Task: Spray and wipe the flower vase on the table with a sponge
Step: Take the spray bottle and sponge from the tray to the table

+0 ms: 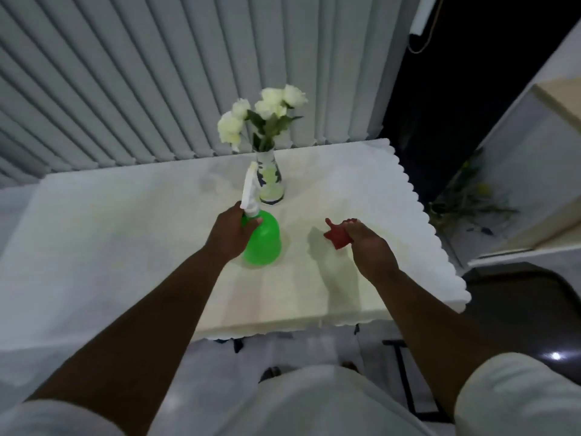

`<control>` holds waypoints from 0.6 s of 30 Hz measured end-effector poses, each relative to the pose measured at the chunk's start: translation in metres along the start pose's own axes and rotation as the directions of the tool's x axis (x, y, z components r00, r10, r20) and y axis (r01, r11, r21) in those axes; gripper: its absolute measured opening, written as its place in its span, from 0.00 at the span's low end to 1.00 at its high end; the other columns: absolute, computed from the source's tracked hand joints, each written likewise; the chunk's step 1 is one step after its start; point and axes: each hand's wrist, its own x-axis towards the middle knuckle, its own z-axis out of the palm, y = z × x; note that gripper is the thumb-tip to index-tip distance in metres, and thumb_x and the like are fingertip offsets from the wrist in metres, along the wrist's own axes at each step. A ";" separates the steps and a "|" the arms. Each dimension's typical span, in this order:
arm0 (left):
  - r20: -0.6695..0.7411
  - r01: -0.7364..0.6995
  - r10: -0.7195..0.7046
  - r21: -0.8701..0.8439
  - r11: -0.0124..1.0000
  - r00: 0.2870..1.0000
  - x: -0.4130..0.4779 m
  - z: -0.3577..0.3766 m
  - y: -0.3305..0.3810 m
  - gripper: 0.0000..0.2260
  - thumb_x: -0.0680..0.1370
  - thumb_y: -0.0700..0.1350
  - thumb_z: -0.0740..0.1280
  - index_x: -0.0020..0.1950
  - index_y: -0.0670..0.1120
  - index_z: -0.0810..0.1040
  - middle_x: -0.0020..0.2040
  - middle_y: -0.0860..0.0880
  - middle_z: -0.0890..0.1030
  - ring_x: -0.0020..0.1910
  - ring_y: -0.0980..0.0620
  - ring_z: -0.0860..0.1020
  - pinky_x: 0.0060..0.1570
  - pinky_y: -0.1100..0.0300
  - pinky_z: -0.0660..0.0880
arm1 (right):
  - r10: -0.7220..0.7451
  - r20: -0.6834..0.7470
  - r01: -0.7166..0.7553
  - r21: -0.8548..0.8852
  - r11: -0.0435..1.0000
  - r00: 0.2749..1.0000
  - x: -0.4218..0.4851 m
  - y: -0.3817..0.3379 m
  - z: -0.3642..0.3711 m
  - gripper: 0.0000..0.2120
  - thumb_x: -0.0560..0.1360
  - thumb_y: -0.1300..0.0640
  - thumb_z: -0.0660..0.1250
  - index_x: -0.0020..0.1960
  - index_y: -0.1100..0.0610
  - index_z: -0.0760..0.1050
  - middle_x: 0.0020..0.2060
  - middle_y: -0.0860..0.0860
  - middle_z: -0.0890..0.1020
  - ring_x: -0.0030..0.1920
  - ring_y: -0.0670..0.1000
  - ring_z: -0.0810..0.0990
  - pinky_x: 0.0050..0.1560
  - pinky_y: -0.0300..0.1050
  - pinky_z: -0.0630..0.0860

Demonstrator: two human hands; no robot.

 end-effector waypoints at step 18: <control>-0.080 0.145 -0.152 -0.083 0.986 0.985 -0.065 -0.013 -0.065 0.14 0.76 0.49 0.70 0.56 0.42 0.77 0.42 0.49 0.80 0.39 0.52 0.74 0.39 0.62 0.64 | -0.054 0.229 0.122 -0.295 0.948 0.972 -0.033 -0.037 0.052 0.30 0.75 0.57 0.66 0.72 0.71 0.65 0.72 0.69 0.67 0.75 0.69 0.62 0.74 0.62 0.63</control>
